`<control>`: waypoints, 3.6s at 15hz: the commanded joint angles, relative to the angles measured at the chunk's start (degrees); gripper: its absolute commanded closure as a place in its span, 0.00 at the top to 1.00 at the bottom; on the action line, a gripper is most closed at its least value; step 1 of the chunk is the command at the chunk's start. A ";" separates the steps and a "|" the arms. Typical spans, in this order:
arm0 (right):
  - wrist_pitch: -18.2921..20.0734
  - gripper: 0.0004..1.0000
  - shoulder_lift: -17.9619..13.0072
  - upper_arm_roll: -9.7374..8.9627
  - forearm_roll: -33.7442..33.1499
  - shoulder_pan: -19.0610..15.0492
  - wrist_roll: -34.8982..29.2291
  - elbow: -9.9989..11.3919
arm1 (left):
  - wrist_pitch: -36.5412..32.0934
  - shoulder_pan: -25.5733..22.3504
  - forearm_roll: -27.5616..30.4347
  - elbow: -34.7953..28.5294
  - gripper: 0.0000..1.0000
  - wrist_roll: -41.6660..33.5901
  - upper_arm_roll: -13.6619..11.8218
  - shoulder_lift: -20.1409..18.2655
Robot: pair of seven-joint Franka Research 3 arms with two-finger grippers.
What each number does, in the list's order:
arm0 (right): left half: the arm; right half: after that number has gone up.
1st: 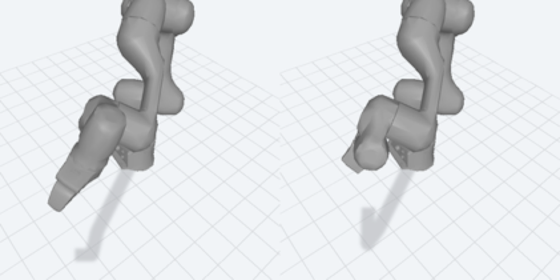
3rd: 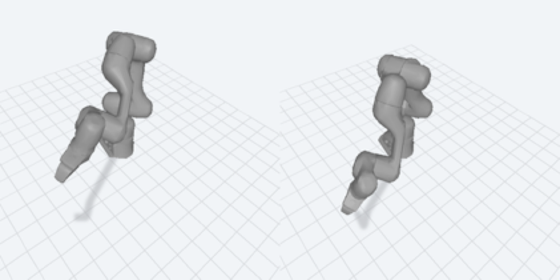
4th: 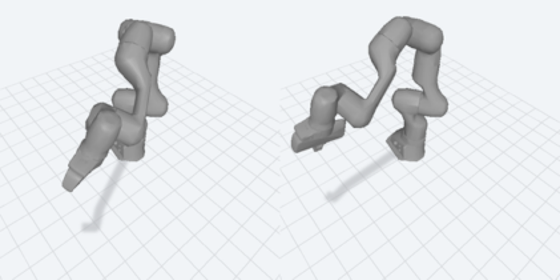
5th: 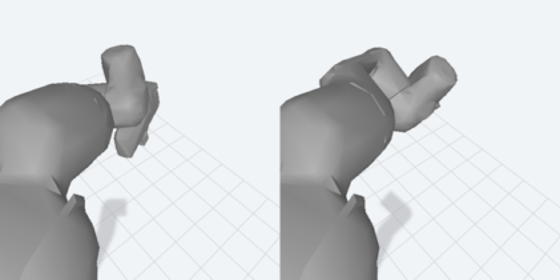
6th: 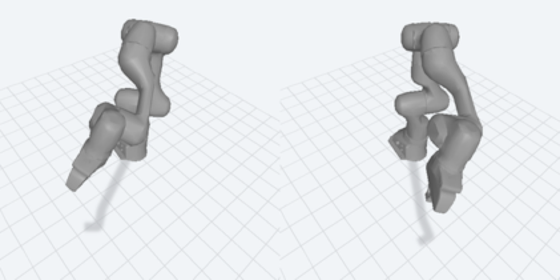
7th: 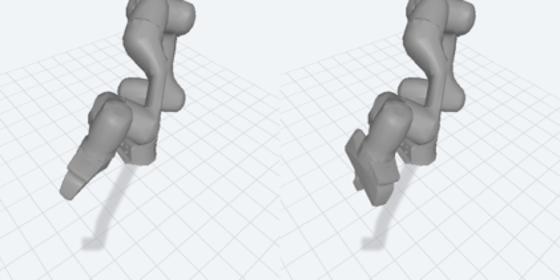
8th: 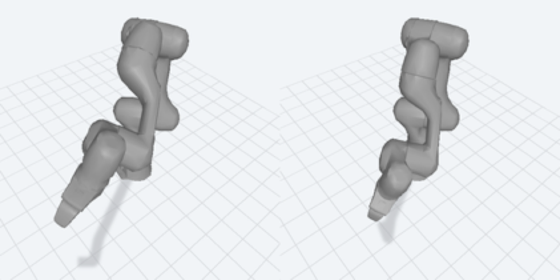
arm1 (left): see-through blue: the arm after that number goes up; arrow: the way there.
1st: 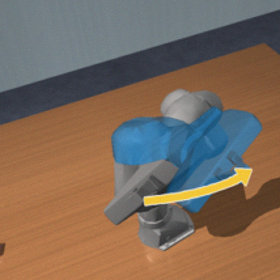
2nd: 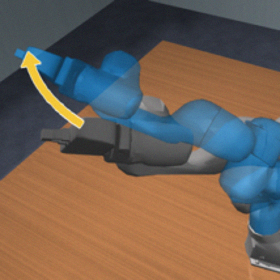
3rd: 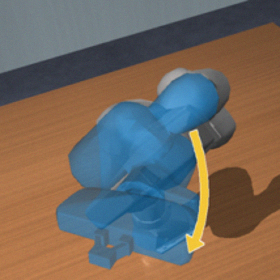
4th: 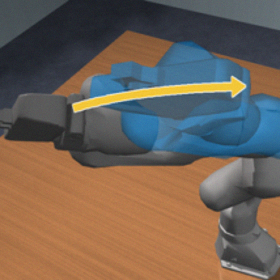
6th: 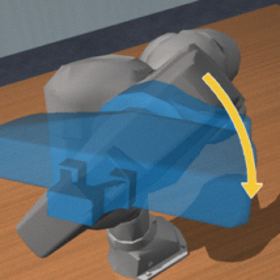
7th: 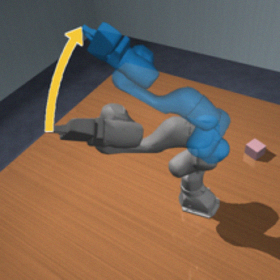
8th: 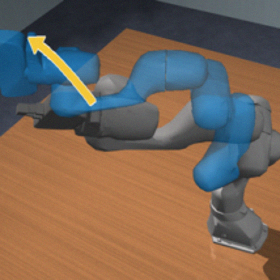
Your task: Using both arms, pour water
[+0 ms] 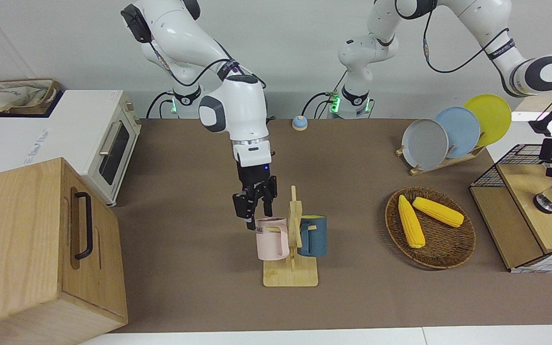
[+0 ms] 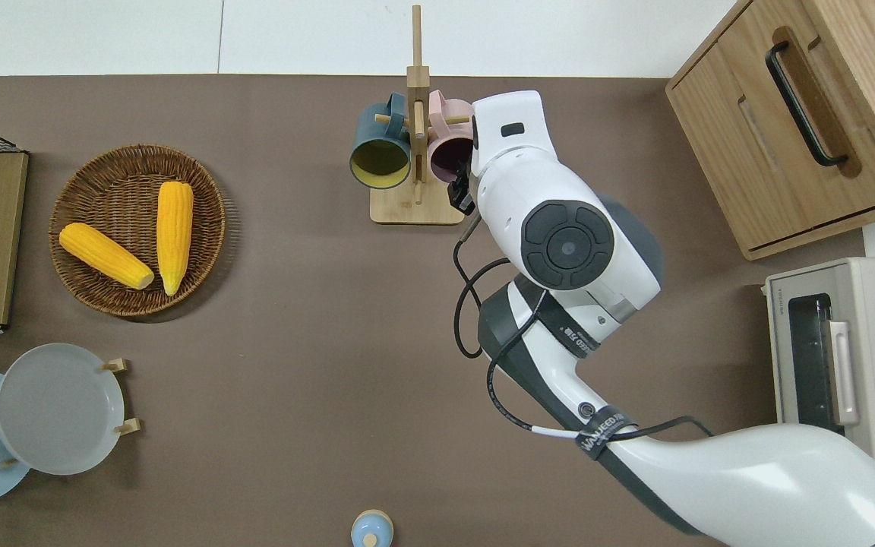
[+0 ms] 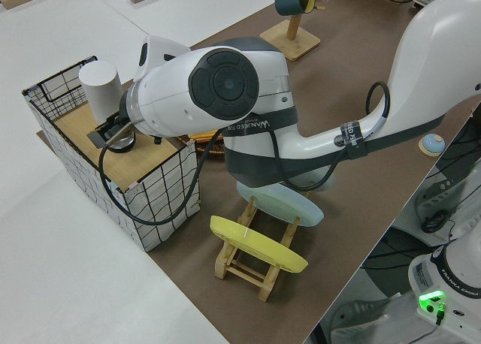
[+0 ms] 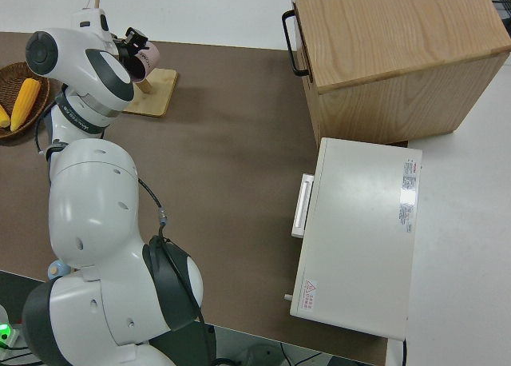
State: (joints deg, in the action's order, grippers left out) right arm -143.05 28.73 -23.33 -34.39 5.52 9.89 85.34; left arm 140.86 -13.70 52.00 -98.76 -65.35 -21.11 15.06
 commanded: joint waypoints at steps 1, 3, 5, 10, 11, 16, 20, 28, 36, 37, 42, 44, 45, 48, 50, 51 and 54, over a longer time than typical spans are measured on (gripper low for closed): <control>-1.44 0.72 2.03 0.57 -3.39 0.54 -2.07 -1.59 | 1.87 0.34 1.70 0.15 0.98 -5.58 0.46 0.50; -1.88 0.67 2.12 0.66 -4.19 0.54 -2.16 -1.59 | 2.22 0.34 1.88 0.23 0.98 -5.58 0.63 0.59; -1.88 0.58 2.12 0.66 -4.28 0.54 -2.16 -1.59 | 2.31 0.25 1.96 0.93 0.98 -5.50 1.25 1.46; -1.88 0.42 2.12 0.75 -4.28 0.54 -2.07 -1.59 | 3.80 0.08 4.42 3.13 0.98 -5.23 1.60 3.84; -1.88 0.42 2.12 0.75 -4.28 0.46 -2.16 -1.59 | 3.98 -0.19 4.43 3.83 0.98 -5.06 1.69 4.36; -1.97 0.42 2.12 1.09 -4.28 0.54 -2.16 -1.59 | 3.98 -0.45 6.53 6.65 0.98 -4.88 1.69 6.65; -1.97 0.40 2.65 1.10 -4.28 0.54 -2.16 -2.02 | 3.98 -0.54 8.02 7.00 0.98 -4.27 1.69 7.09; -1.97 0.29 3.35 1.45 -4.28 1.25 -2.16 -2.82 | 3.98 -0.36 8.56 6.56 0.98 -4.70 1.69 7.27; -1.88 0.20 3.88 1.71 -4.01 1.25 -2.16 -3.34 | 3.89 -0.28 8.47 6.30 0.98 -4.88 1.69 7.27; -1.88 0.19 3.88 1.80 -4.10 1.25 -2.16 -3.34 | 3.89 -0.28 8.38 6.21 0.97 -4.88 1.69 7.18; -1.88 0.15 3.88 1.80 -4.01 1.33 -2.16 -3.34 | 3.72 -0.10 7.94 6.12 0.96 -5.49 1.60 7.09; -1.88 0.14 4.05 1.80 -4.01 1.33 -2.16 -3.34 | 3.54 -0.01 7.94 6.12 0.96 -6.36 1.60 7.09; -1.88 0.13 4.05 1.80 -4.01 1.33 -2.16 -3.34 | 3.54 -0.01 7.94 6.12 0.96 -7.16 1.60 7.09; -1.88 0.11 4.05 1.80 -4.01 1.33 -2.59 -3.34 | 3.36 -0.19 7.94 5.86 0.90 -7.34 1.60 7.01; -1.88 0.09 4.05 1.80 -4.01 1.33 -2.77 -3.34 | 3.36 -0.19 7.94 5.86 0.86 -7.34 1.60 7.01; -1.79 0.08 4.05 1.80 -4.01 1.33 -2.77 -3.34 | 3.36 -0.19 7.94 5.86 0.85 -7.34 1.60 7.01; -1.61 0.08 4.05 1.80 -4.01 1.33 -2.77 -3.34 | 3.36 -0.19 7.94 5.77 0.77 -7.34 1.60 7.01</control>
State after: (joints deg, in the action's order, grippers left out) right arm -144.26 31.65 -21.54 -37.05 6.45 8.51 82.61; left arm 144.16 -13.82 59.27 -93.29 -71.25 -19.55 21.63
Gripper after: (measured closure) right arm 0.916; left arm 0.163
